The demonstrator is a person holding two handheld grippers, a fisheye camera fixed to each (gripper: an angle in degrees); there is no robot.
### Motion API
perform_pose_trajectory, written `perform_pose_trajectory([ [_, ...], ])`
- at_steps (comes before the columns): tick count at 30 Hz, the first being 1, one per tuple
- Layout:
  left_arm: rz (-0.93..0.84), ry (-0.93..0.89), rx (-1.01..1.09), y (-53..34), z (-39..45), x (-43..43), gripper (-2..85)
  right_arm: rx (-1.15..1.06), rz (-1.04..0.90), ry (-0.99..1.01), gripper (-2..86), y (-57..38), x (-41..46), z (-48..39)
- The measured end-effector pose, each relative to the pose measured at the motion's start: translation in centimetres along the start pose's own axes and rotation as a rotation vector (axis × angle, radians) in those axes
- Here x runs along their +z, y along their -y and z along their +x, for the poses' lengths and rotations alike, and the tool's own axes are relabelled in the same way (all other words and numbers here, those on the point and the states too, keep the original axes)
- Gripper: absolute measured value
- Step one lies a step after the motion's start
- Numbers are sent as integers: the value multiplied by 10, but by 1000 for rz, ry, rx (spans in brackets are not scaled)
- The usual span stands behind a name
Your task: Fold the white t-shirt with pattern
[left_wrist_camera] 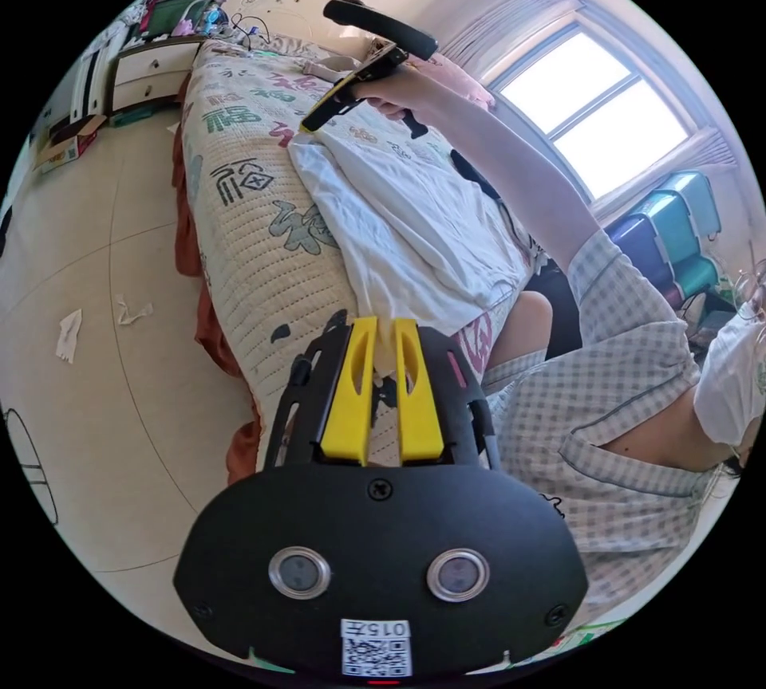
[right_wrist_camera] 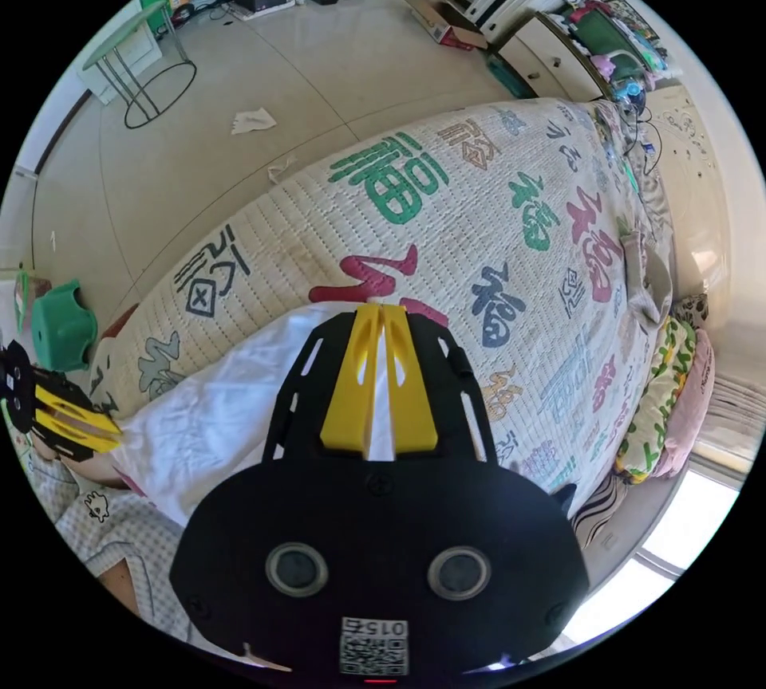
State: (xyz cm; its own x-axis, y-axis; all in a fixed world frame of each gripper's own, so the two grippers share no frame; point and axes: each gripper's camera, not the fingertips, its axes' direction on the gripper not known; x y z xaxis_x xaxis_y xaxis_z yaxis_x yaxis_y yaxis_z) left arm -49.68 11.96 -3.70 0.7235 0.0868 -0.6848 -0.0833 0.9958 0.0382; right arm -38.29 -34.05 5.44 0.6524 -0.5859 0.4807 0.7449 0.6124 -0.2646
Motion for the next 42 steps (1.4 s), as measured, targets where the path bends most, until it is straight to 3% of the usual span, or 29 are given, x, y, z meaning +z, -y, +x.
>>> perform_pose_trajectory([
  [9,148,-174,0,-32,-32,-37,-7,128,153,79,-11,19,-36,10],
  [16,384,-139,25,-89,-24,-117,-8,154,372,288,-10,10,-90,17],
  [21,519,-165,161,-101,25,-150,-8,159,484,377,-10,-41,-114,53],
  [24,489,-76,197,-88,57,-143,-5,174,540,490,-10,-87,-114,90],
  [27,446,110,56,-82,56,-119,10,219,537,454,-10,-113,-102,114],
  [31,320,266,-126,-85,19,-68,112,226,558,553,-10,-126,-87,133],
  [33,298,231,-211,-88,-13,-50,123,219,555,559,-10,-130,-84,136],
  [35,331,-24,-287,-95,-57,-32,129,199,539,536,-10,-133,-83,137],
  [36,347,-66,-295,-97,-64,-28,130,194,539,528,-10,-133,-84,137],
  [42,328,-45,-350,-102,-95,-2,112,152,521,498,-10,-140,-87,146],
])
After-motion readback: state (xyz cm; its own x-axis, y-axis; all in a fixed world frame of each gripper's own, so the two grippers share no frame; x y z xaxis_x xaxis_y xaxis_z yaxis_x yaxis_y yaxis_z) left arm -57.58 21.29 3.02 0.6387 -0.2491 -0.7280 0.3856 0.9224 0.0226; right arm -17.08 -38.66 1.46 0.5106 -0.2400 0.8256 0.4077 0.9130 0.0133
